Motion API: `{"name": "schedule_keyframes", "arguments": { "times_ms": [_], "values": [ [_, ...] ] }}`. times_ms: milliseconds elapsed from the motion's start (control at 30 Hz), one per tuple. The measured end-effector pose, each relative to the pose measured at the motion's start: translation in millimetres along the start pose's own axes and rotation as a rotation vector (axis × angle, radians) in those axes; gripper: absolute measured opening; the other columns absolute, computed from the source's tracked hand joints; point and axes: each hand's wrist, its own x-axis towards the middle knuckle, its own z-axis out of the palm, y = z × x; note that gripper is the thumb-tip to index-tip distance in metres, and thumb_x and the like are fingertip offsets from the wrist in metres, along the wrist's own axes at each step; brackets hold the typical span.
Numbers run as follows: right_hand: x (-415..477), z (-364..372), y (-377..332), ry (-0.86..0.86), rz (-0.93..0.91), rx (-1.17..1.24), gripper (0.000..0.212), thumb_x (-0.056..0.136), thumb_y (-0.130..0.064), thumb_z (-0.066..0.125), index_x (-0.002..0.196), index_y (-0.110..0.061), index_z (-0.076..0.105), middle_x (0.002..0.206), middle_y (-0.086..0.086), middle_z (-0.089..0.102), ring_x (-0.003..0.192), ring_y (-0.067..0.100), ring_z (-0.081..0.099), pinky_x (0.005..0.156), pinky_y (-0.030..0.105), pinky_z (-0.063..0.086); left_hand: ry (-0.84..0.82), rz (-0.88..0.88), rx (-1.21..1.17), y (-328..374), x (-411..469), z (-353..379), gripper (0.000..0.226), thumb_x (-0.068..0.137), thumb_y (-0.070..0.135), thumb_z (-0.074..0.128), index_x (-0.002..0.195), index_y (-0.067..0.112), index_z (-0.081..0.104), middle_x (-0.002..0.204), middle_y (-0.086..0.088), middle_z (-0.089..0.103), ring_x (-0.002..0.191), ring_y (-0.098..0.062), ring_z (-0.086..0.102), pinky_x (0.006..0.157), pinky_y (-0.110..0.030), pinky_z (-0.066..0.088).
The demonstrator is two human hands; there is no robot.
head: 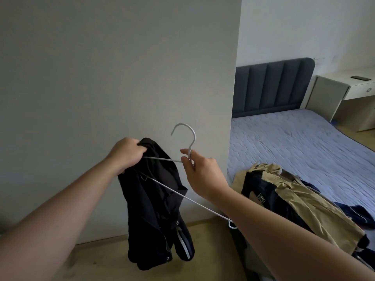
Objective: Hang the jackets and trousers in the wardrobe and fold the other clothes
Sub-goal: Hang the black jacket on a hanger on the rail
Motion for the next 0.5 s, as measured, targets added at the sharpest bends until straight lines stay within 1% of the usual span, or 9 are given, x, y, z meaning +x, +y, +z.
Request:
{"name": "schedule_keyframes", "arguments": {
  "times_ms": [67,167,267,300,367,400,433,467,500],
  "values": [
    [1.2,5.9,1.4,-0.002,0.033,0.065,0.04,0.106,-0.04,0.041,0.145,-0.033,0.049,0.06,-0.013,0.051,0.044,0.003,0.05,0.044,0.014,0.034,-0.043,0.035,-0.006,13.6,-9.5,5.0,0.02,0.09,0.019,0.057,0.085,0.006,0.071,0.081,-0.017,0.072,0.08,-0.033,0.069,0.075,-0.043,0.056],
    [0.4,11.6,6.5,0.052,0.125,0.182,0.044,0.106,-0.037,0.043,0.15,-0.031,0.045,0.059,-0.014,0.048,0.043,-0.002,0.048,0.042,0.011,0.033,-0.077,0.09,-0.013,32.4,-24.7,10.1,0.02,0.089,0.015,0.054,0.082,0.004,0.068,0.074,-0.019,0.068,0.072,-0.036,0.067,0.058,-0.038,0.05],
    [0.7,19.4,3.9,0.092,0.155,0.2,0.037,0.105,-0.037,0.044,0.141,-0.032,0.053,0.06,-0.013,0.057,0.056,-0.002,0.055,0.047,0.011,0.037,-0.083,0.189,0.021,55.2,-43.0,19.2,0.019,0.087,0.017,0.053,0.083,0.006,0.068,0.069,-0.009,0.068,0.07,-0.031,0.065,0.058,-0.032,0.048],
    [2.1,22.2,0.8,0.094,0.166,0.231,0.035,0.104,-0.038,0.043,0.137,-0.034,0.055,0.064,-0.017,0.062,0.061,-0.005,0.059,0.048,0.008,0.039,-0.089,0.224,0.037,63.3,-48.7,22.9,0.018,0.087,0.018,0.053,0.081,0.008,0.066,0.067,-0.006,0.066,0.068,-0.029,0.064,0.052,-0.029,0.047],
    [4.5,25.3,-5.6,0.092,0.21,0.342,0.034,0.102,-0.04,0.041,0.134,-0.043,0.054,0.076,-0.026,0.066,0.069,-0.01,0.061,0.049,0.005,0.04,-0.093,0.276,0.07,76.9,-56.3,28.8,0.019,0.09,0.021,0.051,0.081,0.01,0.065,0.066,-0.002,0.063,0.067,-0.026,0.062,0.044,-0.027,0.037],
    [5.0,25.1,-7.7,0.099,0.234,0.401,0.033,0.1,-0.04,0.041,0.129,-0.047,0.056,0.078,-0.025,0.067,0.068,-0.008,0.062,0.049,0.005,0.04,-0.093,0.284,0.067,81.1,-58.3,29.5,0.021,0.091,0.024,0.051,0.083,0.011,0.065,0.067,-0.003,0.063,0.067,-0.027,0.062,0.043,-0.027,0.035],
    [4.8,23.5,-8.0,0.108,0.255,0.449,0.03,0.098,-0.039,0.042,0.117,-0.05,0.061,0.073,-0.022,0.067,0.061,-0.005,0.06,0.047,0.006,0.039,-0.091,0.284,0.048,84.2,-60.0,28.8,0.023,0.091,0.027,0.051,0.083,0.012,0.066,0.065,-0.003,0.063,0.064,-0.026,0.062,0.04,-0.026,0.034],
    [4.4,20.4,-8.2,0.114,0.276,0.484,0.027,0.094,-0.039,0.042,0.097,-0.052,0.066,0.065,-0.019,0.064,0.053,-0.001,0.055,0.043,0.009,0.037,-0.09,0.282,0.024,85.9,-60.9,27.5,0.023,0.089,0.028,0.051,0.081,0.012,0.066,0.061,-0.002,0.062,0.058,-0.025,0.061,0.036,-0.023,0.034],
    [4.2,17.7,-7.6,0.119,0.297,0.514,0.029,0.091,-0.04,0.042,0.075,-0.049,0.064,0.056,-0.016,0.058,0.047,0.001,0.048,0.04,0.011,0.033,-0.098,0.279,0.009,86.4,-61.9,26.2,0.021,0.087,0.026,0.051,0.078,0.013,0.065,0.057,-0.001,0.06,0.052,-0.025,0.059,0.032,-0.021,0.033]
  ]
}}
